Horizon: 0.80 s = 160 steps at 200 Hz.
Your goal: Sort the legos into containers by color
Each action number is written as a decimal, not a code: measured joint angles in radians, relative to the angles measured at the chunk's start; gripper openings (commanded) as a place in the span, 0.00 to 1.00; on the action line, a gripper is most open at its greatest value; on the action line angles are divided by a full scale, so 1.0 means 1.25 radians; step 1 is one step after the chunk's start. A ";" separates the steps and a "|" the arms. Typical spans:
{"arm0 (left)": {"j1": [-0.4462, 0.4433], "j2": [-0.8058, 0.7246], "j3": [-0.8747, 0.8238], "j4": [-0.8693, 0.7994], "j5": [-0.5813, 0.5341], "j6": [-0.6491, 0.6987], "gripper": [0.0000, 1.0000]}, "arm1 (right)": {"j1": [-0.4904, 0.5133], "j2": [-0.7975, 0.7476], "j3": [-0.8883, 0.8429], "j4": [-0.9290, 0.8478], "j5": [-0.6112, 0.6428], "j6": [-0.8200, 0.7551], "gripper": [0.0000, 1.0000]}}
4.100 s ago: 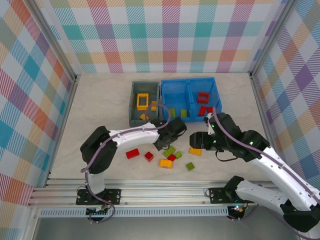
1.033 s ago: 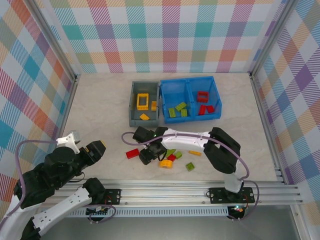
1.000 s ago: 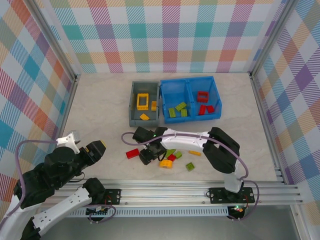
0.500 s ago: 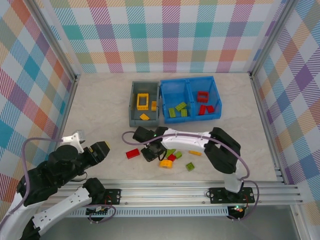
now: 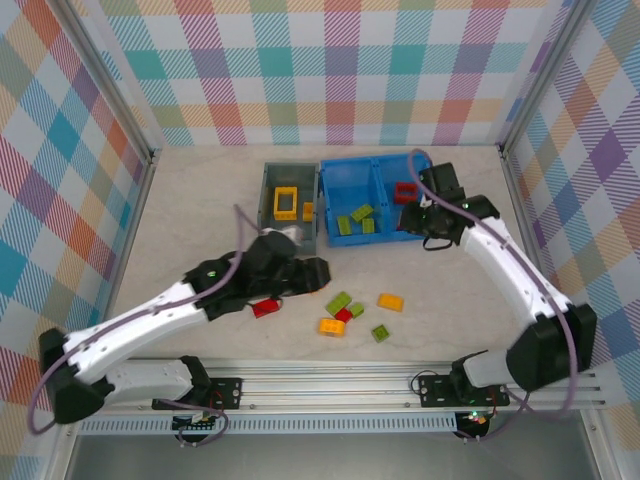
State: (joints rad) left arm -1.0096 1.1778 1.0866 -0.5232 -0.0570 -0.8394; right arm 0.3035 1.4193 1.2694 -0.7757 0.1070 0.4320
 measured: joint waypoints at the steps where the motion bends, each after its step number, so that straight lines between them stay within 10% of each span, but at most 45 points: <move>1: -0.003 0.005 0.003 0.002 -0.002 0.002 0.57 | -0.006 0.010 0.002 0.001 -0.005 -0.001 0.32; 59: -0.187 0.309 0.270 0.073 -0.171 0.115 0.59 | -0.130 0.360 0.209 0.002 -0.177 -0.005 0.32; 160: -0.211 0.422 0.347 0.065 -0.265 0.179 0.60 | -0.124 0.538 0.396 -0.043 -0.274 -0.003 0.31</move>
State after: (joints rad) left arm -1.2739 1.7058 1.5208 -0.4419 -0.3882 -0.6155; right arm 0.1486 2.0914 1.7638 -0.8291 -0.2352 0.4278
